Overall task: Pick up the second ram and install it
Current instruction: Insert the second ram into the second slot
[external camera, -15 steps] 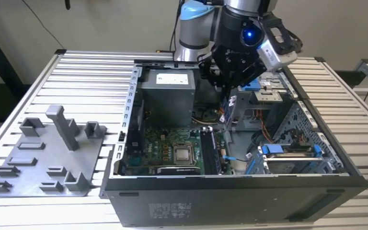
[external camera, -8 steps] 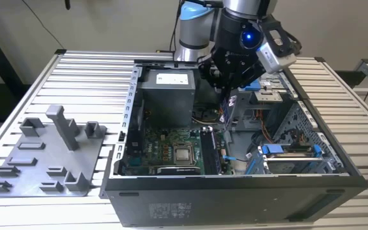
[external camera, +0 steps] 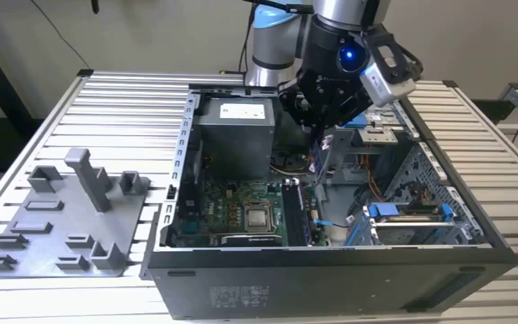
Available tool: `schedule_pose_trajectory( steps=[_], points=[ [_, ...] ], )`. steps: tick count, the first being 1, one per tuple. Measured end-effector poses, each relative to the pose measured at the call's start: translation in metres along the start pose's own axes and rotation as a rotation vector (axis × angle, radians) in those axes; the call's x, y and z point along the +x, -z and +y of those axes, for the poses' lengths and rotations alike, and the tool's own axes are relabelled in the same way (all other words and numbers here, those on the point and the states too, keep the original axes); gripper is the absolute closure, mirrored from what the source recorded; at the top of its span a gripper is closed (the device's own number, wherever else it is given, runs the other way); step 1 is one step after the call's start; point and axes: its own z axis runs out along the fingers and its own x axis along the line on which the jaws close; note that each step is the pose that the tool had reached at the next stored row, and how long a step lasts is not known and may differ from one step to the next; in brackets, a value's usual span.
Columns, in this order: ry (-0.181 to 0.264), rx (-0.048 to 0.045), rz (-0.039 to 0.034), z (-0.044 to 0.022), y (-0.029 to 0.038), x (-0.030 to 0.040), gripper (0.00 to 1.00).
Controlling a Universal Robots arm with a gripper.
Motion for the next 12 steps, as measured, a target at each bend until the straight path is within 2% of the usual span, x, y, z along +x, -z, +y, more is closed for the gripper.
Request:
schedule_pose_trajectory(
  steps=[12],
  points=[
    [0.0, 0.0, 0.0, 0.0001, -0.0051, -0.0001, 0.86]
  ],
)
